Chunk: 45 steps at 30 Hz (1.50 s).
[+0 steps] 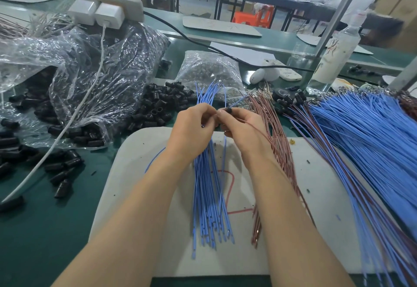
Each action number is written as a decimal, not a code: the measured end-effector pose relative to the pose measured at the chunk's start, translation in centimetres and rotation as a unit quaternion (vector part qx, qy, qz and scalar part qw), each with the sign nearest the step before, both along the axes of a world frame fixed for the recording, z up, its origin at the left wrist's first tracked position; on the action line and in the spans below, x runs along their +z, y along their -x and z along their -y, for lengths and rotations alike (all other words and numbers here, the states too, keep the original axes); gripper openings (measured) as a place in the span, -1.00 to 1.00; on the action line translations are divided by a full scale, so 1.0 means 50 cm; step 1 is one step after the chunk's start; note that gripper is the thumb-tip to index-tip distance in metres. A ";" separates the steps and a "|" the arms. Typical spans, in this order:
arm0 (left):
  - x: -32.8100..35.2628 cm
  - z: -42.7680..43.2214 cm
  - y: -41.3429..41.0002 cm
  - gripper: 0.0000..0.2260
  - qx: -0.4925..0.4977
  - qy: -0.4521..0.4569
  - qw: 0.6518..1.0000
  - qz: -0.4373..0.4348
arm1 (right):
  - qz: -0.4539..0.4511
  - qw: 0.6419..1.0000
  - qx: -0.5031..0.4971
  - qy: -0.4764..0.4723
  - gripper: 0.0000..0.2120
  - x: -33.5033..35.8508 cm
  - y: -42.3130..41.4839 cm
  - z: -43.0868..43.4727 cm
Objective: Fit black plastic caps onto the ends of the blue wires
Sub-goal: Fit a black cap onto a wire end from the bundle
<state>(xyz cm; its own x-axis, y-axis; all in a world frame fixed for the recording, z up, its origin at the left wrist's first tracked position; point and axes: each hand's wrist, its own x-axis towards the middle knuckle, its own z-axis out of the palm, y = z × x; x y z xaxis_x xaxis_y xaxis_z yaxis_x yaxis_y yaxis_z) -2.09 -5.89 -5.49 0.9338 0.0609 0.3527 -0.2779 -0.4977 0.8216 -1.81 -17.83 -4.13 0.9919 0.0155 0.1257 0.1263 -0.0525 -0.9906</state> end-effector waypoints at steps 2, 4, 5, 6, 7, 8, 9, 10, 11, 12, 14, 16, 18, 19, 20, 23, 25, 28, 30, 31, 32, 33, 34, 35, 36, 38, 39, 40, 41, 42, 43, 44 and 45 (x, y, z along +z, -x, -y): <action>-0.002 0.002 0.000 -0.88 -0.020 -0.009 1.000 -0.002 | 0.004 1.000 -0.014 0.009 -0.86 0.001 -0.002 0.004; -0.006 0.005 0.002 -0.79 -0.039 -0.012 0.999 0.005 | 0.000 0.999 -0.016 0.047 -0.87 -0.001 -0.003 0.005; -0.006 0.005 0.003 -0.80 -0.039 -0.014 0.999 0.010 | -0.002 0.998 -0.012 0.069 -0.86 -0.003 -0.003 0.005; -0.005 0.005 0.003 -0.84 -0.034 -0.016 0.999 0.015 | -0.002 0.996 -0.011 0.091 -0.83 -0.003 -0.005 0.005; -0.003 0.004 0.002 -0.89 -0.026 -0.017 0.999 0.018 | -0.001 0.993 -0.015 0.115 -0.78 -0.002 -0.005 0.007; -0.002 0.004 0.001 -0.92 -0.018 -0.017 0.999 0.022 | 0.004 0.990 -0.027 0.141 -0.74 -0.002 -0.007 0.009; 0.000 0.004 0.001 -0.91 -0.012 -0.021 0.999 0.025 | 0.013 0.986 -0.044 0.162 -0.71 -0.003 -0.008 0.011; 0.001 0.005 0.001 -0.91 -0.010 -0.029 0.999 0.027 | 0.027 0.982 -0.061 0.175 -0.71 -0.003 -0.008 0.013; 0.002 0.006 0.002 -0.92 -0.012 -0.038 0.999 0.026 | 0.039 0.981 -0.072 0.177 -0.73 -0.002 -0.009 0.014; 0.001 0.007 0.002 -0.93 -0.016 -0.047 0.998 0.025 | 0.051 0.979 -0.086 0.175 -0.74 -0.002 -0.009 0.016; -0.001 0.004 0.003 -0.96 -0.014 -0.062 0.998 0.021 | 0.070 0.976 -0.151 0.138 -0.76 0.001 -0.011 0.027; -0.002 -0.003 0.001 -0.95 0.002 -0.068 0.998 0.015 | 0.075 0.960 -0.270 0.008 -0.76 0.011 -0.017 0.059; -0.001 -0.010 -0.001 -0.93 0.020 -0.063 0.998 0.017 | 0.048 0.921 -0.339 -0.186 -0.76 0.019 -0.020 0.095; 0.000 -0.011 -0.001 -0.92 0.024 -0.059 0.998 0.019 | 0.030 0.905 -0.342 -0.250 -0.75 0.017 -0.021 0.102; 0.001 -0.009 -0.001 -0.92 0.024 -0.056 0.998 0.022 | 0.011 0.909 -0.326 -0.260 -0.74 0.014 -0.021 0.097; 0.000 -0.001 -0.001 -0.95 0.026 -0.050 0.998 0.031 | -0.015 0.984 -0.166 -0.055 -0.76 -0.002 -0.018 0.040; -0.001 0.002 0.000 -0.95 0.029 -0.051 0.998 0.038 | 0.006 0.995 -0.059 0.077 -0.80 -0.009 -0.015 0.007; -0.001 0.003 0.000 -0.95 0.025 -0.052 0.997 0.045 | 0.046 0.988 -0.079 0.122 -0.80 -0.014 -0.019 0.001; -0.002 0.004 0.001 -0.96 0.019 -0.062 0.997 0.048 | 0.058 0.986 -0.154 0.038 -0.76 -0.010 -0.021 0.017; -0.002 0.004 0.001 -0.96 0.017 -0.067 0.997 0.046 | 0.058 0.979 -0.195 -0.019 -0.75 -0.007 -0.025 0.030; -0.003 0.004 0.000 -0.97 0.018 -0.069 0.996 0.045 | 0.051 0.970 -0.227 -0.074 -0.75 -0.004 -0.028 0.043; -0.003 0.004 0.000 -0.97 0.021 -0.067 0.996 0.046 | 0.035 0.963 -0.241 -0.119 -0.76 -0.002 -0.029 0.053; -0.003 0.003 0.000 -0.97 0.025 -0.063 0.997 0.048 | 0.017 0.962 -0.234 -0.143 -0.76 -0.001 -0.028 0.056; -0.003 0.004 0.000 -0.96 0.027 -0.058 0.997 0.052 | -0.003 0.969 -0.209 -0.134 -0.75 -0.003 -0.027 0.054; -0.002 0.005 0.000 -0.96 0.028 -0.054 0.997 0.055 | -0.021 0.980 -0.173 -0.095 -0.75 -0.007 -0.027 0.046; -0.001 0.008 0.000 -0.94 0.026 -0.051 0.996 0.062 | -0.033 0.994 -0.102 -0.003 -0.77 -0.014 -0.025 0.022; -0.001 0.009 0.001 -0.94 0.023 -0.052 0.996 0.063 | -0.025 0.996 -0.088 0.017 -0.78 -0.015 -0.024 0.011; 0.000 0.010 0.002 -0.93 0.019 -0.053 0.997 0.062 | -0.009 0.996 -0.088 0.020 -0.78 -0.014 -0.023 0.004; 0.001 0.011 0.002 -0.93 0.013 -0.055 0.997 0.062 | 0.011 0.995 -0.101 0.014 -0.78 -0.012 -0.023 0.003; 0.001 0.012 0.002 -0.93 0.007 -0.059 0.996 0.062 | 0.029 0.992 -0.124 0.007 -0.78 -0.010 -0.022 0.006; 0.002 0.012 0.003 -0.94 0.002 -0.065 0.996 0.064 | 0.043 0.987 -0.153 -0.006 -0.79 -0.007 -0.021 0.014; 0.002 0.012 0.003 -0.95 0.000 -0.072 0.995 0.064 | 0.049 0.981 -0.184 -0.025 -0.81 -0.003 -0.020 0.023; 0.002 0.012 0.003 -0.96 0.002 -0.077 0.995 0.064 | 0.050 0.974 -0.213 -0.054 -0.84 0.000 -0.021 0.033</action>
